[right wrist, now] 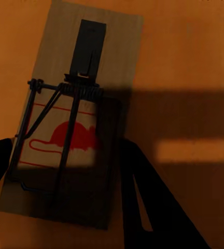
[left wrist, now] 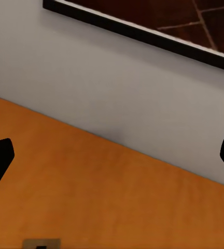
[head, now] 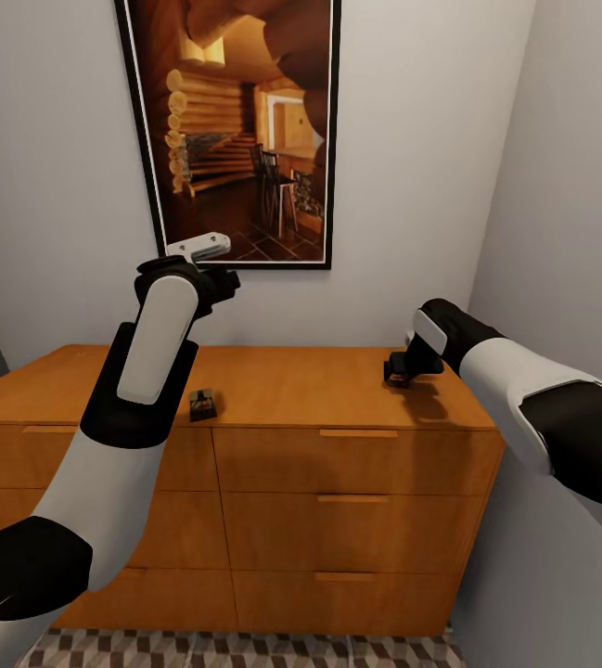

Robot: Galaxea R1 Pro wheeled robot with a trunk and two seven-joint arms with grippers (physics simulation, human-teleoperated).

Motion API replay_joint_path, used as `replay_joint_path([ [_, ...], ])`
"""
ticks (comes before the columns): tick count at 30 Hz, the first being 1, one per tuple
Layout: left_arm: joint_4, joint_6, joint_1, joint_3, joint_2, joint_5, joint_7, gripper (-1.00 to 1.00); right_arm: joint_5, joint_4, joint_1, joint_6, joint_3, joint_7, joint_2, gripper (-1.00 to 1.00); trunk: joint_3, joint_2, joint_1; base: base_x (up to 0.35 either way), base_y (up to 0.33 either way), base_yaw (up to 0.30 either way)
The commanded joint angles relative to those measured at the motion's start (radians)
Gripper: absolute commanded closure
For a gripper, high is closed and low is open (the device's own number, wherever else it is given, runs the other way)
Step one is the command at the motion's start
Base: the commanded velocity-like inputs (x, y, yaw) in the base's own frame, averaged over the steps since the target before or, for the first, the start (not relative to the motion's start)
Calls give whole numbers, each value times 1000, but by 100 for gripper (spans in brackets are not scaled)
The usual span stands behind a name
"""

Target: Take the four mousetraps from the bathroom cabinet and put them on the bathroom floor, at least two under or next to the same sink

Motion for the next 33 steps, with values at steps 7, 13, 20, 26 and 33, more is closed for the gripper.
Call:
replay_joint_path([
  [7, -1, 14, -1, 0, 0, 8, 14, -100, -25, 48, 0, 3, 3, -10, 0, 100, 8, 21, -12, 0, 0, 0],
  [13, -1, 18, -1, 0, -1, 9, 13, -100, -25, 48, 0, 3, 3, -10, 1, 100, 27, 63, -35, 0, 0, 0],
  [20, 1, 19, -1, 1, -1, 10, 13, -100, -27, 25, 1, 3, 3, -6, 2, 100, 49, 112, -61, 0, 0, 0],
  [26, 2, 20, -1, 1, -1, 11, 13, -100, -28, -20, 4, 3, 1, -3, 1, 100, 68, 154, -84, 0, 0, 0],
  [33, 3, 23, -1, 2, -1, 13, 13, -100, -29, -62, 7, 3, 3, 1, 2, 100, 89, 203, -111, 0, 0, 0],
])
